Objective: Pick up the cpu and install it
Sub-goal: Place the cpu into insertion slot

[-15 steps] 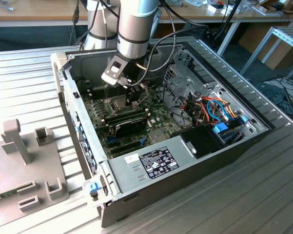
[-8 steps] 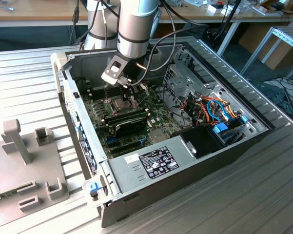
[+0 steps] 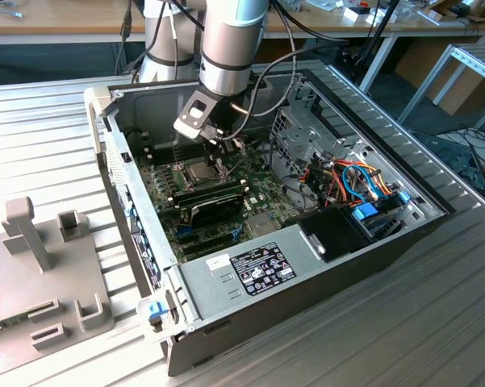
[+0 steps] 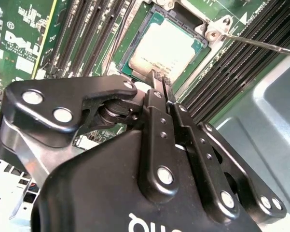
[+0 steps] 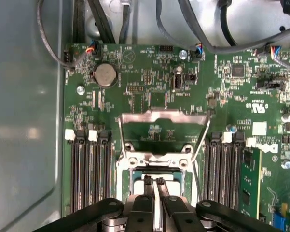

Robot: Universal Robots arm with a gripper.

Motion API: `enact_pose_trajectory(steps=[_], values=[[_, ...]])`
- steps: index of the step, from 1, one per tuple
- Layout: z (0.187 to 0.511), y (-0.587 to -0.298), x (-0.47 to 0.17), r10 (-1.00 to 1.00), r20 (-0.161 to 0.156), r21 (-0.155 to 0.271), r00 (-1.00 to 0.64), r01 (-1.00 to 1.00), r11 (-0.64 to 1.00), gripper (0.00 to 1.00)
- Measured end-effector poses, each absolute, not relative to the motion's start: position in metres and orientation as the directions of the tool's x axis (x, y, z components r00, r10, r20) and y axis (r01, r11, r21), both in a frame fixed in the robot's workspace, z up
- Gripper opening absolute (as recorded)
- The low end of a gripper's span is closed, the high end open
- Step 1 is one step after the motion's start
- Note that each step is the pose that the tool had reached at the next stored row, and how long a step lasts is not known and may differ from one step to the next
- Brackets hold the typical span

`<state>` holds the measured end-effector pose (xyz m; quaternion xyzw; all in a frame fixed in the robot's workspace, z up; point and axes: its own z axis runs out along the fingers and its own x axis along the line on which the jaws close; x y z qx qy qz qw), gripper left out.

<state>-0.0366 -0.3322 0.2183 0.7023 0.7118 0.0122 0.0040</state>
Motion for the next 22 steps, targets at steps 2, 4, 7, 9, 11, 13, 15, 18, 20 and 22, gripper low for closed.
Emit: enact_pose_trajectory(steps=[2,4,7,9,11,13,15,18,20,22], values=[[0.2152,-0.3322,-0.0362,1.000,0.011,0.023,-0.013,1.000,0.013,0.16],[0.2144,-0.3322,-0.0349,1.000,0.011,0.023,-0.014,1.000,0.013,0.16],[0.2129,-0.3321,-0.0344,1.000,0.012,0.023,-0.013,1.000,0.013,0.16],[0.2111,-0.3321,-0.0343,1.000,0.011,0.023,-0.013,1.000,0.013,0.16],[0.2099,-0.3322,-0.0343,1.000,0.011,0.023,-0.014,1.000,0.013,0.16],[0.2088,-0.3322,-0.0344,1.000,0.011,0.023,-0.013,1.000,0.013,0.16],[0.2085,-0.3322,-0.0346,1.000,0.011,0.023,-0.014,1.000,0.013,0.16],[0.2083,-0.3321,-0.0350,1.000,0.011,0.023,-0.014,1.000,0.013,0.16],[0.2083,-0.3322,-0.0352,1.000,0.011,0.023,-0.013,1.000,0.013,0.16],[0.2077,-0.3321,-0.0357,1.000,0.012,0.023,-0.013,1.000,0.013,0.16]])
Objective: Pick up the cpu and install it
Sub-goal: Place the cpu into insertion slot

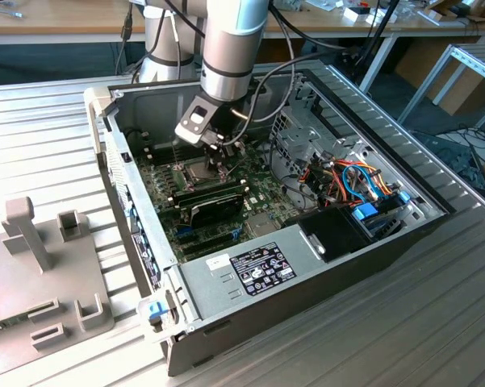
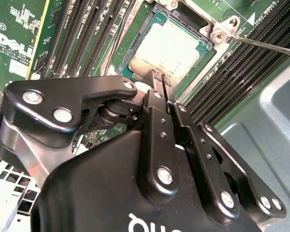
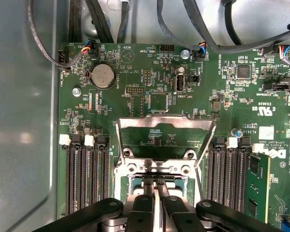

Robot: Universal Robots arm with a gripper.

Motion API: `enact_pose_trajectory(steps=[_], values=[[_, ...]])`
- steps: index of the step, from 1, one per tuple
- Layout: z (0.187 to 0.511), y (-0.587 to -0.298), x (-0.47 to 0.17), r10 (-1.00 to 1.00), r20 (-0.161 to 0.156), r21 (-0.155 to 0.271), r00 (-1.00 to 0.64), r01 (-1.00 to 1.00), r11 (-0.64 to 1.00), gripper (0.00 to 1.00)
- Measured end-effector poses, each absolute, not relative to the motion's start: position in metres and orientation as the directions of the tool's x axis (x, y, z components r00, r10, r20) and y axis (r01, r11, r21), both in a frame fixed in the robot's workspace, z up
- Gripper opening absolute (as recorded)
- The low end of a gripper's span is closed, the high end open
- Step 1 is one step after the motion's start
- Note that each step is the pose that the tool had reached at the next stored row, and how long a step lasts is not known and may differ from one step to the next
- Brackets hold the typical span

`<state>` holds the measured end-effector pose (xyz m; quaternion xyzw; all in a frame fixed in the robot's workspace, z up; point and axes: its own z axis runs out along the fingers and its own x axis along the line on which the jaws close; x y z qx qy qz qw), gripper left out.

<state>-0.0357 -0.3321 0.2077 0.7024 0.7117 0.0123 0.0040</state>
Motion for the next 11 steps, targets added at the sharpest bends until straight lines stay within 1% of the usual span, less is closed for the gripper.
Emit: enact_pose_trajectory(steps=[11], values=[[0.2055,-0.3322,-0.0379,0.997,0.011,0.023,-0.070,0.997,0.070,0.16]])
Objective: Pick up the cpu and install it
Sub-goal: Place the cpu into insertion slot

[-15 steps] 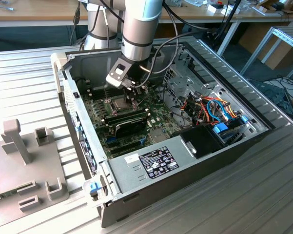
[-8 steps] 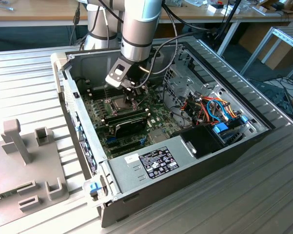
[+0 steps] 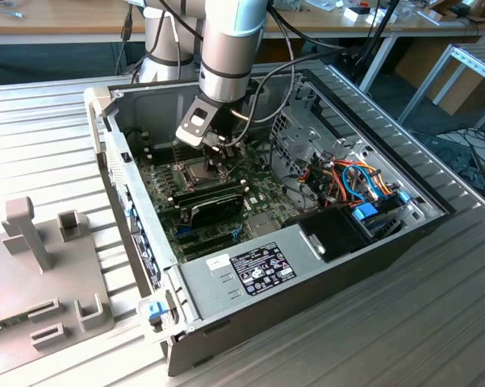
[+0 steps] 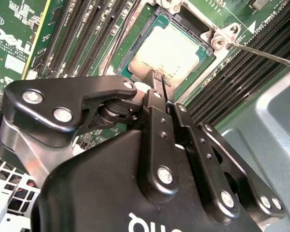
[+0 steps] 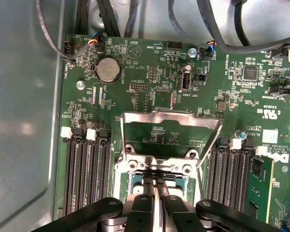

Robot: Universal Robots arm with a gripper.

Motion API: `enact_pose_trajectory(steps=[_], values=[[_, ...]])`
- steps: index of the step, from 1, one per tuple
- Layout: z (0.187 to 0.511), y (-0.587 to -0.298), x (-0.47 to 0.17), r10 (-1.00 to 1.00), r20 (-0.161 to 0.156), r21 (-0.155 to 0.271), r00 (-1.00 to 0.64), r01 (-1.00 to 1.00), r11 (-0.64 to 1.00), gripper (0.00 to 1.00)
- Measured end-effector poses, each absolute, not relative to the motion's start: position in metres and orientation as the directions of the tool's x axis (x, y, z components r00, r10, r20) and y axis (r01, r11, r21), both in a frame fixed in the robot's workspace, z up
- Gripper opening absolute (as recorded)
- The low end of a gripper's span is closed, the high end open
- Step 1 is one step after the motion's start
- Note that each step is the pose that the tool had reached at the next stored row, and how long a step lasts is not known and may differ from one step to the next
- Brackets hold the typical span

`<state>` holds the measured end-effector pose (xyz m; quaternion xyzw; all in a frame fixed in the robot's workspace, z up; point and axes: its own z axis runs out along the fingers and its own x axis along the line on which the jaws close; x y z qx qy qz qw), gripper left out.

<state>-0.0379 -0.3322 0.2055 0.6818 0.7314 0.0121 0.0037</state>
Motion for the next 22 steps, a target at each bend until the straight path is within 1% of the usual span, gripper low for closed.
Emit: enact_pose_trajectory(steps=[4,5,16,20,22], values=[[0.208,-0.332,-0.038,0.997,0.012,0.023,-0.071,0.997,0.070,0.16],[0.220,-0.332,-0.038,0.997,0.011,0.023,-0.071,0.997,0.070,0.16],[0.229,-0.332,-0.038,0.997,0.011,0.023,-0.071,0.997,0.070,0.16],[0.229,-0.332,-0.038,0.997,0.013,0.002,-0.070,0.998,0.070,0.16],[0.229,-0.332,-0.038,0.997,0.013,0.002,-0.070,0.998,0.070,0.16]])
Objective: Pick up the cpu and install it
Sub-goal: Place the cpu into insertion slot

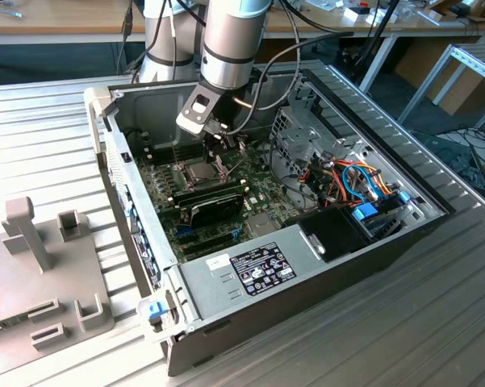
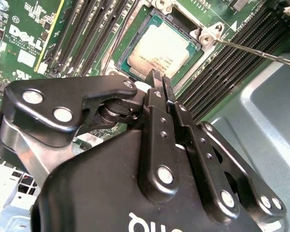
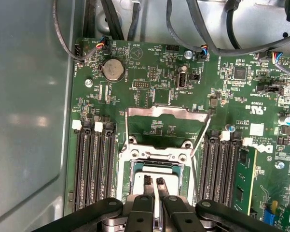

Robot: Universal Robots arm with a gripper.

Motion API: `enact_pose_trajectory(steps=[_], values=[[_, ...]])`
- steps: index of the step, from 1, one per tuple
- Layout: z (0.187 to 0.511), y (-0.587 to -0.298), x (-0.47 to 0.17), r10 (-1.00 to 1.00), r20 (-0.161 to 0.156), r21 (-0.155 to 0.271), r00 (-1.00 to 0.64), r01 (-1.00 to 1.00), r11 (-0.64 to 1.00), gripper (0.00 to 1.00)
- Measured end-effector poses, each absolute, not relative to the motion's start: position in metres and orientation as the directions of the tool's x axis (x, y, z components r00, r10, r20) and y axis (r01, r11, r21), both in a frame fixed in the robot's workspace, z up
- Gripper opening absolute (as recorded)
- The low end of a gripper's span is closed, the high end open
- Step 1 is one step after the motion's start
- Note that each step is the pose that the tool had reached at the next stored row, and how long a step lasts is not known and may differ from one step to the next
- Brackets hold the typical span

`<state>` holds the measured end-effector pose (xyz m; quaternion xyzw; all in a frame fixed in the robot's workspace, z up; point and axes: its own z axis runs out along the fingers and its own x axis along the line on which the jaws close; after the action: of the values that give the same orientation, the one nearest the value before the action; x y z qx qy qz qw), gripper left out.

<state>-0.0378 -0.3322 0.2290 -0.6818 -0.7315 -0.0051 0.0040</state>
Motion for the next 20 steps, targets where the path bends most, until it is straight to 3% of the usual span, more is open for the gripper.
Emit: enact_pose_trajectory(steps=[20], values=[[0.246,-0.332,-0.040,0.999,0.012,0.011,-0.051,0.999,0.051,0.16]])
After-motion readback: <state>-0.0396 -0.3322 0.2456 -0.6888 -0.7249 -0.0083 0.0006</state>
